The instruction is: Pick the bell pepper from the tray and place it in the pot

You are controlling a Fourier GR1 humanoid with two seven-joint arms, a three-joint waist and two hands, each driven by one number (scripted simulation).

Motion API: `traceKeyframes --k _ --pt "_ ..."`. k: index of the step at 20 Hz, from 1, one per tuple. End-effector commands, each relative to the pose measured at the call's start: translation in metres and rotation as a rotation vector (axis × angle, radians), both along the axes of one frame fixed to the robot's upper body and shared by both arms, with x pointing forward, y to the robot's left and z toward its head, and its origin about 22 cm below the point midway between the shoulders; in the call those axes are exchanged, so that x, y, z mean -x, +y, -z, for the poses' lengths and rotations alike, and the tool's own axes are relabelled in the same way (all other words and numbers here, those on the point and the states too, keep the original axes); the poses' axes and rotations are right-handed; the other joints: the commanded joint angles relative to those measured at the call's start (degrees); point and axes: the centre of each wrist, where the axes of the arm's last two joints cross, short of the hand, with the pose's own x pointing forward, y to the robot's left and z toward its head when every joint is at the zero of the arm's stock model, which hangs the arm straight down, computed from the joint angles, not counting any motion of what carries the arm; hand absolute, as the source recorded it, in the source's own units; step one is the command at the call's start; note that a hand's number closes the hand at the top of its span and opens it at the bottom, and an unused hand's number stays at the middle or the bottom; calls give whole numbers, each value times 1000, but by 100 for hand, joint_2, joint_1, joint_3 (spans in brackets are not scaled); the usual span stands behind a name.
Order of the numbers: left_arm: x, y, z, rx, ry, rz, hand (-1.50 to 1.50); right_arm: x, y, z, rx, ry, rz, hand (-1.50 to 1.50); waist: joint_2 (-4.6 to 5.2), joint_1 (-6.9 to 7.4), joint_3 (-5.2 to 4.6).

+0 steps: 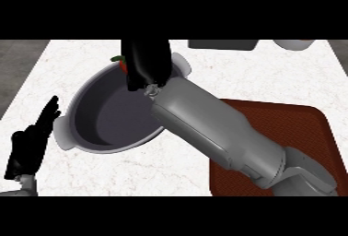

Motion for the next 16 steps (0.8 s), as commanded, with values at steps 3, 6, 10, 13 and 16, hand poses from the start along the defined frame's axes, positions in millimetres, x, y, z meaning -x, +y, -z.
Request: traceKeyframes --k 3,6,10,13,16 --pt "-9 -16 -9 11 -7 20 0 -37 -23 28 86 10 32 150 68 167 -6" --pt "-11 -12 -9 18 -5 28 0 -51 -34 28 97 57 20 150 75 138 -5" --pt "-12 -7 5 13 -10 34 0 -54 -48 50 -33 140 43 -150 106 224 -7" --pt "-23 -14 -5 -4 -35 51 0 -55 -49 46 -113 172 2 -150 135 318 -4" --pt "-26 -6 -6 -10 -29 44 0 -61 -55 45 -152 167 -31 -150 121 245 -2"
